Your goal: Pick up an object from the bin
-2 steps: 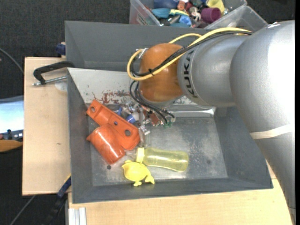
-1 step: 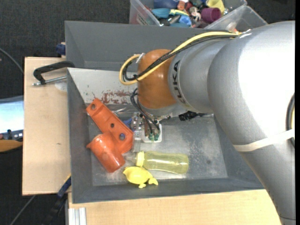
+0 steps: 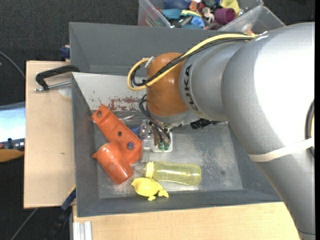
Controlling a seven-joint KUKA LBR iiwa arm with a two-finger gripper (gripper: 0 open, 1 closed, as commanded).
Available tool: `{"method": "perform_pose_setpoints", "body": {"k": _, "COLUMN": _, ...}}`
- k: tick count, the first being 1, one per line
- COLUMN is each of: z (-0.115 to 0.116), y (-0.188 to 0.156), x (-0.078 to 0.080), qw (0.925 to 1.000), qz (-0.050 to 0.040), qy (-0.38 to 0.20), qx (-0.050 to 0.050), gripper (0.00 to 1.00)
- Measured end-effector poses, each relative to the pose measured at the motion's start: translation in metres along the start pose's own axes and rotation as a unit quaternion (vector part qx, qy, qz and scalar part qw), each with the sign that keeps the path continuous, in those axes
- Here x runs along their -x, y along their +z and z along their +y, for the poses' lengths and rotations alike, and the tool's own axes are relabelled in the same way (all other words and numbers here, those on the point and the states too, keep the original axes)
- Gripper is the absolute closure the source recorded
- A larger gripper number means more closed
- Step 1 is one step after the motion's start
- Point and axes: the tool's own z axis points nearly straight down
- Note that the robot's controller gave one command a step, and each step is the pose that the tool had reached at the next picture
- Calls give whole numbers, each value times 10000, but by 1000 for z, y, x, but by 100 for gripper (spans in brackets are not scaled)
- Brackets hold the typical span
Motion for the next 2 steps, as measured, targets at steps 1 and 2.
{"method": "perform_pose_setpoints", "body": {"k": 1, "z": 0, "y": 0, "x": 0, "qw": 10000, "qz": 5, "qy": 0, "qx": -3, "gripper": 100}}
{"method": "perform_pose_setpoints", "body": {"k": 2, "z": -2, "y": -5, "x": -3, "qw": 10000, "qz": 58, "qy": 3, "qx": -25, "gripper": 100}}
